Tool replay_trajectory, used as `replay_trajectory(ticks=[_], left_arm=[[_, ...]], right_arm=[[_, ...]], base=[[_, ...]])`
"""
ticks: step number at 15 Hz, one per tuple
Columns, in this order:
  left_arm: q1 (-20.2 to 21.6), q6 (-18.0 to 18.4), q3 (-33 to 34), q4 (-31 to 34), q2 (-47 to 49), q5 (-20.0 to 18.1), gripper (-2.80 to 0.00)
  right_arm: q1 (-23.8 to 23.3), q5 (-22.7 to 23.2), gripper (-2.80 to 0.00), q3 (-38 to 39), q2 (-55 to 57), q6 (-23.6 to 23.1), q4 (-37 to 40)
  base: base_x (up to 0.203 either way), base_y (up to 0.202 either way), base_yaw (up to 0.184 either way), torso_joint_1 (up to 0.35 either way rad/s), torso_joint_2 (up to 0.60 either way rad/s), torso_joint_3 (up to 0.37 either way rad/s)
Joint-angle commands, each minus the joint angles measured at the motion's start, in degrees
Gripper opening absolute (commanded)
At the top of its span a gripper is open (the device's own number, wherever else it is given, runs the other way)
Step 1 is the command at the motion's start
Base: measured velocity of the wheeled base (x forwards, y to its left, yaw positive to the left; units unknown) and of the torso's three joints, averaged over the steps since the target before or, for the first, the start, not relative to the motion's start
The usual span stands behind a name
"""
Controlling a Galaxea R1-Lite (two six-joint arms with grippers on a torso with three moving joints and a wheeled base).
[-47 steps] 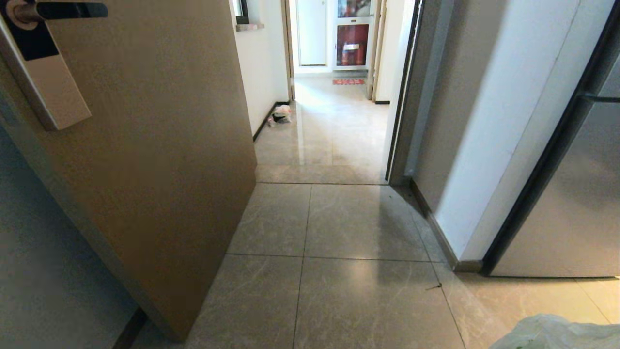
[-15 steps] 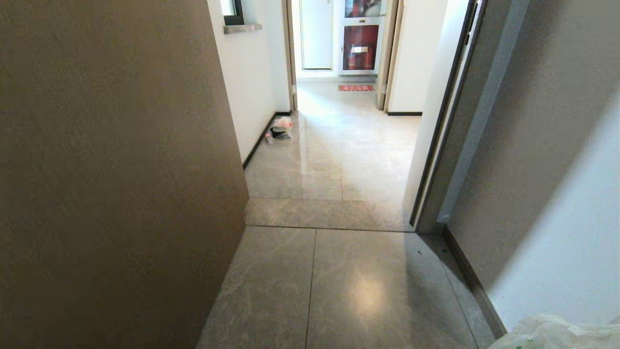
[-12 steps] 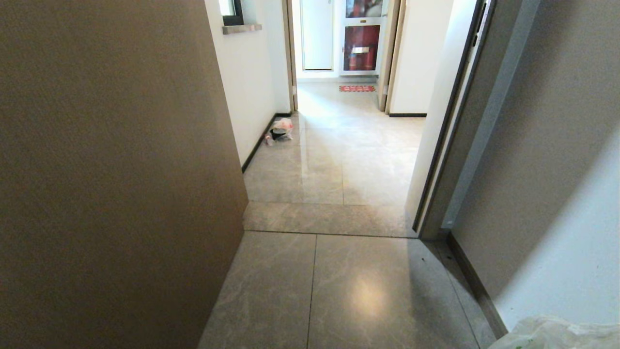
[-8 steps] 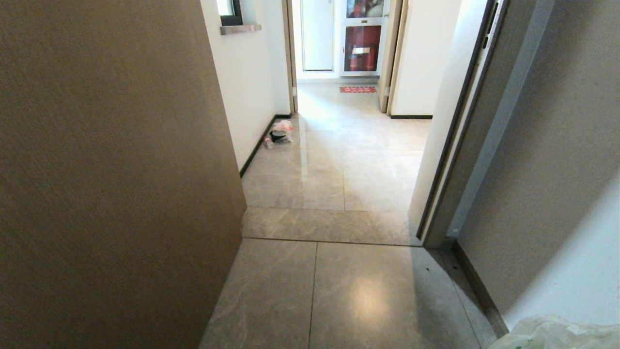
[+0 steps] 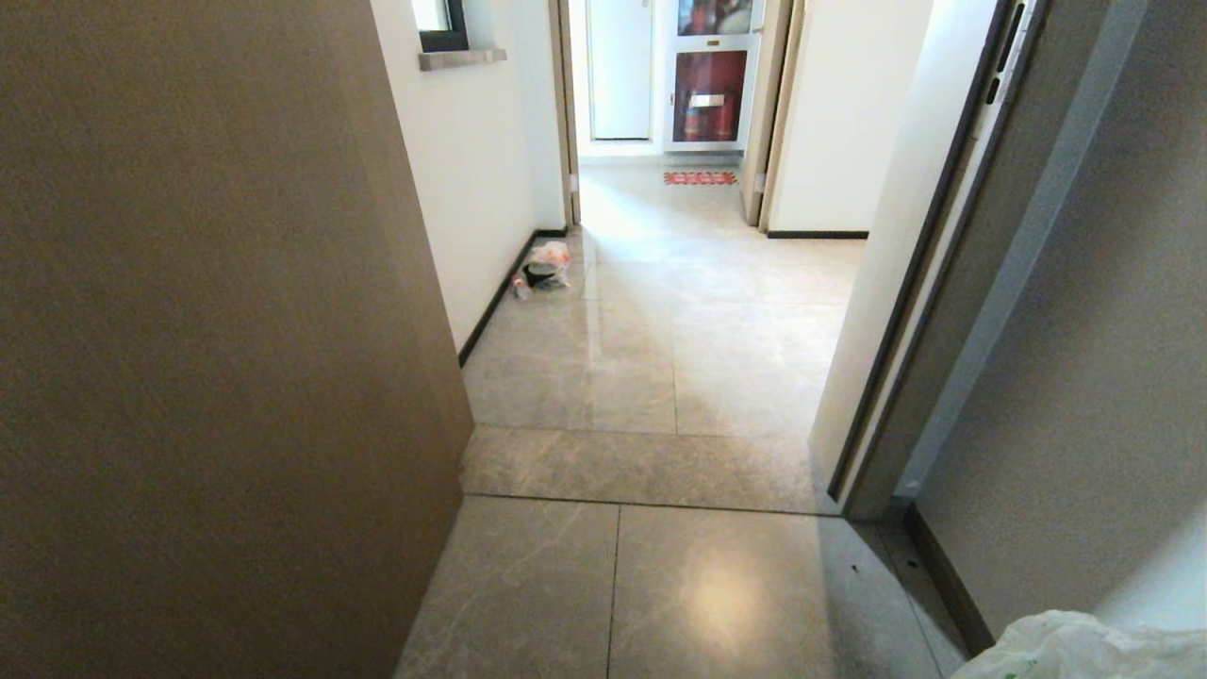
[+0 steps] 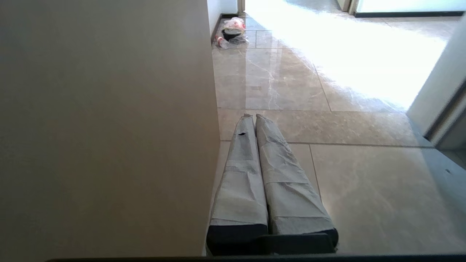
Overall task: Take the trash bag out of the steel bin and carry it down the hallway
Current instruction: Put the trash bag at the door
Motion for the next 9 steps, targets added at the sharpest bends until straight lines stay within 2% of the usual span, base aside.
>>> replay_trajectory(ticks=[1,9], left_arm=[[0.0,0.0,0.0,0.0,0.1,0.0,-2.8],[0.0,-0.1,0.0,0.0,0.1,0.0,-2.8]], right_arm=[[0.0,0.0,-2.8,0.0,-2.2,0.0,0.0],[0.0,0.0,-2.8,0.0,-2.2,0.0,0.0]], base=[[0.165,0.0,0.004,0.002,0.0,0.005],[0.008,0.0,-0.001,0.0,0.0,0.0]])
